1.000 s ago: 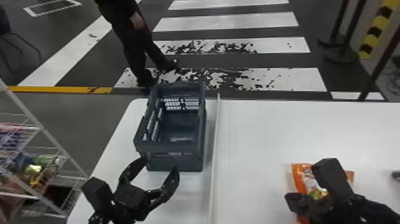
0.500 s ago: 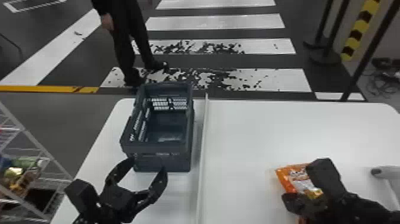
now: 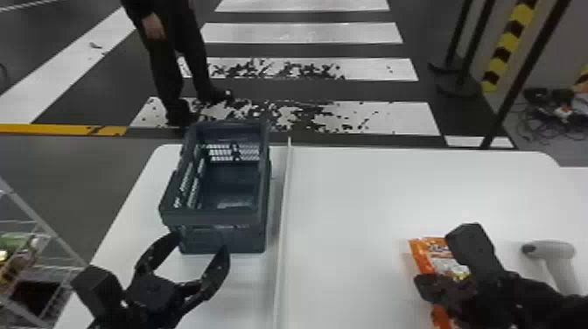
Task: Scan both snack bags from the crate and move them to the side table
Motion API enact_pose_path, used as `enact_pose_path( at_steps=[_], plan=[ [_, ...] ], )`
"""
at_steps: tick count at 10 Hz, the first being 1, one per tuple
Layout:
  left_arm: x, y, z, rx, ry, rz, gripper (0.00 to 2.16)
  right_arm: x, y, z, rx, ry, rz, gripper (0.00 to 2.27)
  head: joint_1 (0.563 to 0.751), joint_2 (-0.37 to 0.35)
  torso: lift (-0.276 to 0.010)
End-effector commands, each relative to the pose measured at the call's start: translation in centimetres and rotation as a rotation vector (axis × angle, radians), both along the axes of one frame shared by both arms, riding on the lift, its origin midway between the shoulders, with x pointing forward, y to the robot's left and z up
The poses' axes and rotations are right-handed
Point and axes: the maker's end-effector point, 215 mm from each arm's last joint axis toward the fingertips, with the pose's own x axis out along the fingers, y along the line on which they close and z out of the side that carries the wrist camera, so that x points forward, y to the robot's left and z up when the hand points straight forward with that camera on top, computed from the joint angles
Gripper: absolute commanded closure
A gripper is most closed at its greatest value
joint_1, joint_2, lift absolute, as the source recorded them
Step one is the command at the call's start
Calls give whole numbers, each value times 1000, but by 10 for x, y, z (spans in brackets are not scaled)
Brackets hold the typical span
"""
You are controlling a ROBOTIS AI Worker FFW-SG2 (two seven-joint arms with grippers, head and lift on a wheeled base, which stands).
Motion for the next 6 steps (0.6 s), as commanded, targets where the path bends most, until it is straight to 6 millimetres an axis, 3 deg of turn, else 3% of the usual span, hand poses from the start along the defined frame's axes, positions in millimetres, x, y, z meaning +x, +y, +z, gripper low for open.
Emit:
enact_pose_path(
  at_steps=[1,4,5,6],
  plan=[
    [0,1,0,1,0,2,39,1,-8,-1,-12,0,-5,2253,695,53,-99],
    [-1,2,-2,2,3,4,39,3,-12,1,-10,-2,-7,2253,695,36,-99],
    [0,1,-1,-1,2,4,39,3,-4,6,5,-9,0,2253,695,33,-99],
    [0,-1,-1,-4,1,2,39,6,18,20,53,-27,10,2250,695,39,-99]
  ],
)
